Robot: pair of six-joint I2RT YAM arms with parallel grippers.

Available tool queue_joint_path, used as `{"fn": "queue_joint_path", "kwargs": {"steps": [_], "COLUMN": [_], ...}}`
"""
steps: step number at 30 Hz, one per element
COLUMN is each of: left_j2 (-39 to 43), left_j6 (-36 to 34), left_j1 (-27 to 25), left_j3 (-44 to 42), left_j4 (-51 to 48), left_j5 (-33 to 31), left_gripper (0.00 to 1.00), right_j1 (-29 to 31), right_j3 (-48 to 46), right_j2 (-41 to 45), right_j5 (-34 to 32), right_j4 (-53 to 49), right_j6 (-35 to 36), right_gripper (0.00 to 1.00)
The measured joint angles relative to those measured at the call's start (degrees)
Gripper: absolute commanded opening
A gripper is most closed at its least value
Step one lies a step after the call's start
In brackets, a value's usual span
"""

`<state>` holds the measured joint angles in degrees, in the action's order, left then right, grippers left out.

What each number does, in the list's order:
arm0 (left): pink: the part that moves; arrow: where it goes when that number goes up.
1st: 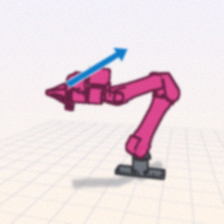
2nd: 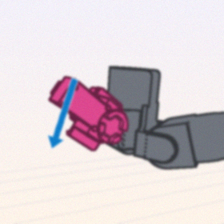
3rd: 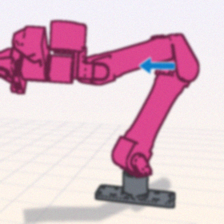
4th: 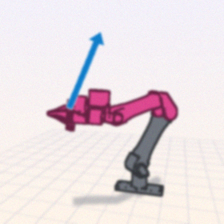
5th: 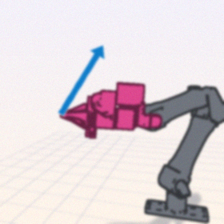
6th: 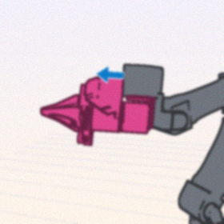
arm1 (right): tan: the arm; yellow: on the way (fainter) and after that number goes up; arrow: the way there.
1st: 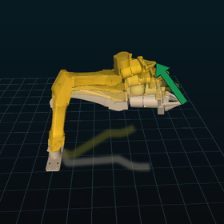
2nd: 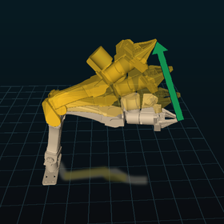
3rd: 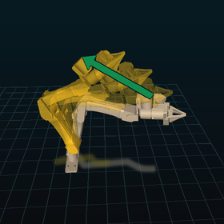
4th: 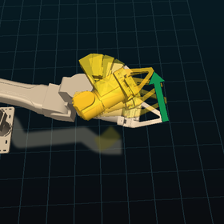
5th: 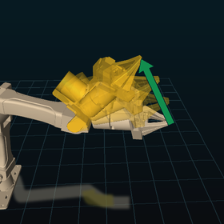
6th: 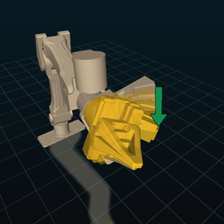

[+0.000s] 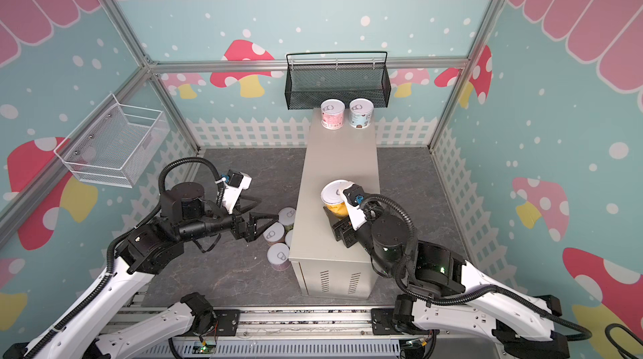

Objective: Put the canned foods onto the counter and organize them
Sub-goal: 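Open the left gripper and carry the yellow can onto the cabinet with the right gripper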

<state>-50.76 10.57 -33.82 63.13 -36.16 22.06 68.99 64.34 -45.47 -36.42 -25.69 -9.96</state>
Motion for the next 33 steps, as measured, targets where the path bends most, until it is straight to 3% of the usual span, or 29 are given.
{"fn": "queue_joint_path", "kwargs": {"steps": [21,26,33], "left_j2": [3.6,3.5,3.2], "left_j6": [-0.8,-0.8,-0.8], "left_j1": [-0.1,-0.1,-0.1], "left_j3": [-4.4,-4.4,-4.4], "left_j4": [3.9,3.9,4.0], "left_j5": [-0.7,-0.8,-0.9], "left_gripper": [0.99,0.99,1.0], "right_j1": [0.0,0.0,-0.1], "right_j3": [-1.8,-1.8,-0.5], "right_j2": [2.3,2.7,0.9], "right_j5": [0.0,0.3,-1.6], "right_j4": [-0.6,-1.1,-1.5], "right_j6": [-6.9,-7.1,-6.4], "right_gripper": [0.93,0.9,0.78]}}
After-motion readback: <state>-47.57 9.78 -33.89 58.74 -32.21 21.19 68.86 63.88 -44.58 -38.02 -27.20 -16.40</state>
